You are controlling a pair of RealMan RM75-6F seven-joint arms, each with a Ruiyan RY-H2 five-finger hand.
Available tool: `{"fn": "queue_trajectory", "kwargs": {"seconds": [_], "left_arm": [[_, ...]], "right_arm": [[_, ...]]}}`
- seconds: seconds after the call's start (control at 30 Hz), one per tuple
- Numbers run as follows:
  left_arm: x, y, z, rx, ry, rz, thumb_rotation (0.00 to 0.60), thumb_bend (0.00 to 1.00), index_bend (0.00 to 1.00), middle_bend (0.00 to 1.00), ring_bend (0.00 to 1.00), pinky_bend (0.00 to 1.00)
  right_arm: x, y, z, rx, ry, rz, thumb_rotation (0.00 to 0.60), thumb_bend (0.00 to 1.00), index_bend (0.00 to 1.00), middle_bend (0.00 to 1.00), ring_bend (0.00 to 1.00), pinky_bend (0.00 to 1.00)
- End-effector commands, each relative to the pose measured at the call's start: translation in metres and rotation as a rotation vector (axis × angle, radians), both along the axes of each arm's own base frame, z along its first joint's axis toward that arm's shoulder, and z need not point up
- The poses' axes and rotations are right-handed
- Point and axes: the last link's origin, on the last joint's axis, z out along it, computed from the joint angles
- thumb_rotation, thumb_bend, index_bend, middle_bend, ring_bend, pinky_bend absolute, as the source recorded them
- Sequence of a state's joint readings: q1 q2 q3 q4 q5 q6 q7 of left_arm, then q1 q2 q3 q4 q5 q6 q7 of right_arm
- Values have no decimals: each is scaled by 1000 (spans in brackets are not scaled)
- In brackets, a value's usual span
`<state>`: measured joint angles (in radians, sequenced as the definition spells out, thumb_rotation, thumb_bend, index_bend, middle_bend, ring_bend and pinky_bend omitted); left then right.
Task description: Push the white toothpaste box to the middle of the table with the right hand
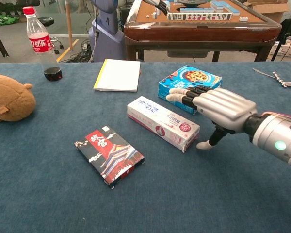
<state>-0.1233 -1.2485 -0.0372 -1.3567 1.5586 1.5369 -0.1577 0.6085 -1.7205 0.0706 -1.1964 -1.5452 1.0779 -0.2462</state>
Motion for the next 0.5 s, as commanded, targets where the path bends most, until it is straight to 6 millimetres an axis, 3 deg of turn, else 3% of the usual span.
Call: {"fn": "queue_trajectory", "kwargs": {"seconds": [0.03, 0.4, 0.43, 0.5], "left_arm": [[1, 0, -1, -3, 3, -3, 600, 178, 528, 834, 630, 642], [7, -1, -2, 5, 8, -30, 600, 178, 528, 833, 629, 642], [20, 9, -3, 8, 13, -41, 600, 178, 528, 833, 627, 642], [10, -4, -5, 5, 18, -26, 600, 178, 528, 833, 624, 642]], "right_arm": [[-14, 14, 24, -29, 29, -17, 600, 0, 0, 6, 0, 65], [-64, 56, 112, -171, 113, -205, 600, 0, 60, 75, 0, 65], [-69, 63, 122, -190, 121, -227, 600, 0, 65, 79, 0, 65], [-77, 72, 136, -223, 127, -257, 600, 0, 90, 96, 0, 66]]}}
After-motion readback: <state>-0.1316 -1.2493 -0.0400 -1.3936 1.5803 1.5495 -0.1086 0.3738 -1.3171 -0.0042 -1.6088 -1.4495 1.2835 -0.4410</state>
